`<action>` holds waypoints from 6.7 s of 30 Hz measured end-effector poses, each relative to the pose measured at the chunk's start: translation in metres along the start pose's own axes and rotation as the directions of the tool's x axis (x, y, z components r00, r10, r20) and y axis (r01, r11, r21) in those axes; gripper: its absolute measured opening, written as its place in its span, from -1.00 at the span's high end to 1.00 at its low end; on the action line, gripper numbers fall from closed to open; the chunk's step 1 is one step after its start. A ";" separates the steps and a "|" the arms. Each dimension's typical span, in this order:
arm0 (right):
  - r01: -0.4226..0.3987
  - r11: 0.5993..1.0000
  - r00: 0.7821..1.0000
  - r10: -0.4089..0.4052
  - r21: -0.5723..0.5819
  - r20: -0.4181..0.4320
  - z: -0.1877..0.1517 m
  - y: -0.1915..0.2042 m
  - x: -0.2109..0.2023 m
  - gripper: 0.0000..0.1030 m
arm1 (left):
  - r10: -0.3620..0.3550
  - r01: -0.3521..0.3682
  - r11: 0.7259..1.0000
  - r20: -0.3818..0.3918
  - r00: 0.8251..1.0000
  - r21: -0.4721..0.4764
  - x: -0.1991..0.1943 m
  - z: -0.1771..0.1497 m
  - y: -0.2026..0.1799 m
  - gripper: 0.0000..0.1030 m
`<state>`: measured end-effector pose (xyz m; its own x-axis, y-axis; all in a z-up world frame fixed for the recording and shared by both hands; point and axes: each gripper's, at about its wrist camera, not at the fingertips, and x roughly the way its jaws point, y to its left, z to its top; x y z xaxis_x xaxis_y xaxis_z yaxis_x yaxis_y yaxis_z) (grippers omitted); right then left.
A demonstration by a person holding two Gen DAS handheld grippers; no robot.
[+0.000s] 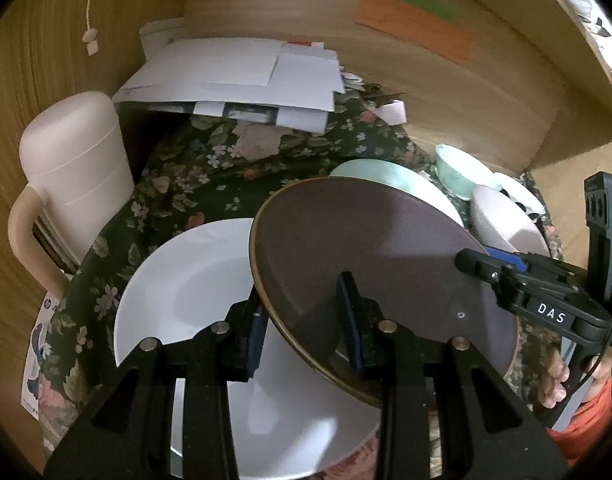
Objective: Organize plates and bowls
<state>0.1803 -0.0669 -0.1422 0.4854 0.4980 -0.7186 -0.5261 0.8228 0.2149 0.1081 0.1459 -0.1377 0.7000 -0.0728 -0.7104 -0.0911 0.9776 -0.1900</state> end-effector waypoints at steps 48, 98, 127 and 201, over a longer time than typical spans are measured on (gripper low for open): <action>0.103 0.979 0.994 -0.107 0.175 0.015 -0.095 -0.076 -0.087 0.42 | -0.129 0.142 0.982 -0.105 0.986 0.123 0.000 -0.060 -0.118 0.35; 0.084 0.994 0.989 -0.092 0.068 0.117 -0.050 -0.054 -0.099 -0.07 | -0.027 0.018 0.993 0.069 0.997 0.120 -0.033 -0.020 -0.090 -0.39; -0.038 0.989 0.999 0.035 -0.144 -0.028 0.000 0.051 -0.006 -0.17 | 0.156 -0.155 0.988 0.042 0.987 -0.026 -0.036 -0.015 0.042 -0.77; -0.049 0.995 0.997 0.045 -0.081 -0.055 -0.003 0.049 -0.010 0.41 | 0.074 -0.073 0.997 0.041 0.996 -0.023 -0.037 -0.018 0.024 0.15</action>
<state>0.1471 -0.0323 -0.1269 0.4219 0.5182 -0.7439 -0.6044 0.7724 0.1952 0.0673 0.1683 -0.1287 0.7198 0.0079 -0.6942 -0.1585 0.9754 -0.1532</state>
